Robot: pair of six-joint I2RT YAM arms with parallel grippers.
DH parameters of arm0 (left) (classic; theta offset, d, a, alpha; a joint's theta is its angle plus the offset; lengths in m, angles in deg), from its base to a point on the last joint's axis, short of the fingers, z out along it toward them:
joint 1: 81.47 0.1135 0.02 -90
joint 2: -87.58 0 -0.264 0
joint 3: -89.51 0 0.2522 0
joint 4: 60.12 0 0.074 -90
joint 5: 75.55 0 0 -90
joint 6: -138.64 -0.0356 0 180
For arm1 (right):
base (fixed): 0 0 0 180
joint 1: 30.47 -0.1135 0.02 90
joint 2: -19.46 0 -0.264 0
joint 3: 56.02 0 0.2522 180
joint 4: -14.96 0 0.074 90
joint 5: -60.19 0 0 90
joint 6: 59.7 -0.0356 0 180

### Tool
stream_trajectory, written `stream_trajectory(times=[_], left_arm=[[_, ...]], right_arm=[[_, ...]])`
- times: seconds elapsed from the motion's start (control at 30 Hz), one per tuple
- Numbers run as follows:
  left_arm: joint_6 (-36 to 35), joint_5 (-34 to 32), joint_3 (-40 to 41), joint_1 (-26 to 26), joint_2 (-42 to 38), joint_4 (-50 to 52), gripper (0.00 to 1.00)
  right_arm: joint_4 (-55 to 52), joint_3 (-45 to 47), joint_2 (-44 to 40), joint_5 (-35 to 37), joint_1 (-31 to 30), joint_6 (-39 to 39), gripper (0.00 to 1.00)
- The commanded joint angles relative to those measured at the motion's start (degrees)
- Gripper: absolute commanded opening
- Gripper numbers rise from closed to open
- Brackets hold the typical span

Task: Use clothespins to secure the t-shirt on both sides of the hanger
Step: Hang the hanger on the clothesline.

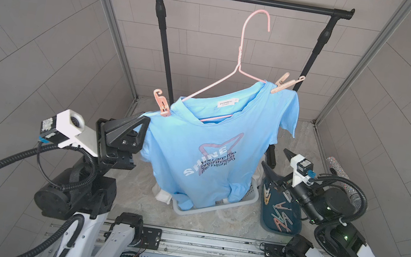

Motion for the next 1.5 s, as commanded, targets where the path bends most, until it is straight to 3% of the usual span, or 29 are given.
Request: stream_trajectory(times=[0.0, 0.1, 0.23, 0.47, 0.7, 0.83, 1.0, 1.03, 1.27, 1.37, 1.47], left_arm=[[-0.3, -6.2, -3.2, 0.1, 0.3, -4.9, 0.00], [-0.6, -7.8, -4.5, 0.1, 1.2, -3.8, 0.00], [-0.5, -9.4, -6.1, 0.1, 2.3, -3.1, 0.00], [1.1, -9.3, -8.7, 0.1, 4.4, -1.1, 0.00], [1.5, -7.3, -10.1, 0.2, 6.2, 1.5, 0.00], [3.2, -7.2, -9.8, 0.1, 9.1, 0.2, 0.00], [5.9, -8.2, -8.0, 0.1, 10.1, -1.9, 0.00], [6.1, -7.6, -7.9, 0.0, 10.3, -1.9, 0.00], [2.9, -5.0, -8.1, -3.9, 12.1, 2.2, 0.00], [-5.9, -6.7, -7.7, -11.7, 13.7, 8.1, 0.00], [-21.8, -11.8, -7.3, -23.0, 15.6, 13.2, 0.00]], right_arm=[[3.6, 2.6, 2.9, -10.6, -0.2, -5.2, 0.89], [5.1, 4.0, 5.4, -16.2, -1.2, -5.4, 0.91], [7.1, 5.7, 8.8, -16.7, -3.6, -5.9, 0.93], [16.5, 8.5, 15.1, -12.3, -11.1, -7.7, 0.95], [25.6, 6.4, 24.2, -4.3, -16.2, -10.3, 0.87], [28.6, 3.8, 28.1, -0.5, -16.7, -12.5, 0.70], [32.4, 2.2, 30.2, 3.1, -16.7, -14.2, 0.06], [31.4, 1.2, 29.8, 3.4, -16.7, -13.4, 0.00], [17.9, -8.6, 22.8, 12.7, -15.7, -5.5, 0.00], [12.3, -14.3, 21.1, 15.8, -12.8, -4.0, 0.00], [9.5, -18.4, 20.8, 15.9, -8.1, -3.1, 0.00]])
